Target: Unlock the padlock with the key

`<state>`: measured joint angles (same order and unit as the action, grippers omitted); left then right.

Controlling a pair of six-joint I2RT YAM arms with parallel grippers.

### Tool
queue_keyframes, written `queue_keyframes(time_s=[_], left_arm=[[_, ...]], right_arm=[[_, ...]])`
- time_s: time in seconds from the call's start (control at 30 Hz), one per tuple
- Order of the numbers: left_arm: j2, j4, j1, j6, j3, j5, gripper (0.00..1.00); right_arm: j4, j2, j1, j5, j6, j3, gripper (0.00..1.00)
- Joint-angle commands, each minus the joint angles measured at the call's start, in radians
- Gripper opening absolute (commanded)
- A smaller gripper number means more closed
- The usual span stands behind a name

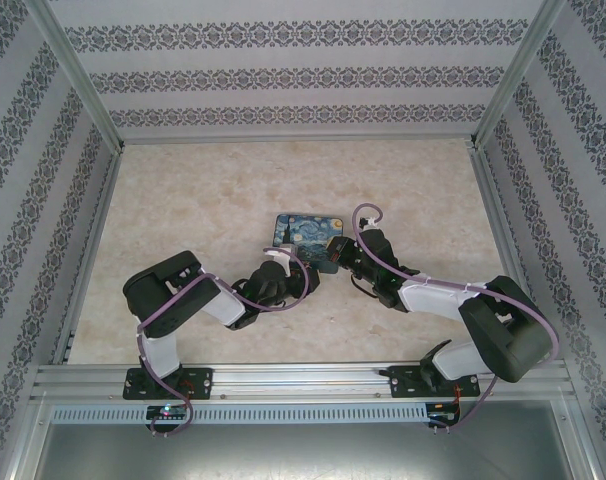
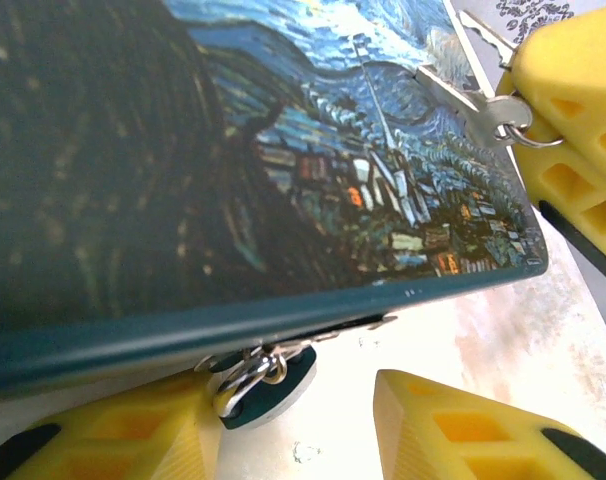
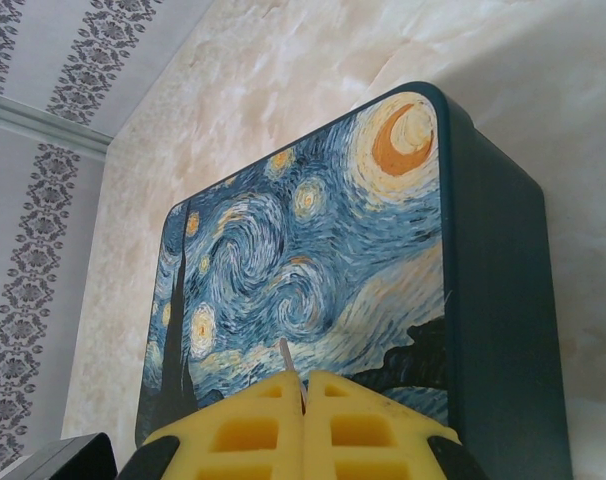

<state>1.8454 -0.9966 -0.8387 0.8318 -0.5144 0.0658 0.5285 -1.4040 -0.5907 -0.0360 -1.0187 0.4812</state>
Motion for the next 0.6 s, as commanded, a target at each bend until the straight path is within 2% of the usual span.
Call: queue_keyframes(time_s=[0.0,0.1,0.57], left_arm=[[0.017,-0.054,-0.014,0.027,0.001,-0.021,0.43],[0.021,-0.039,-0.014,0.026,-0.005,-0.029,0.41],[0.043,-0.025,-0.014,0.035,-0.015,-0.061,0.2]], right_arm=[[0.032,-0.001,0.013,-0.008,-0.002,-0.016,0.0],[0.034,-0.002,0.013,-0.008,-0.002,-0.018,0.0],[0.038,-0.003,0.02,-0.013,-0.004,-0.019,0.0]])
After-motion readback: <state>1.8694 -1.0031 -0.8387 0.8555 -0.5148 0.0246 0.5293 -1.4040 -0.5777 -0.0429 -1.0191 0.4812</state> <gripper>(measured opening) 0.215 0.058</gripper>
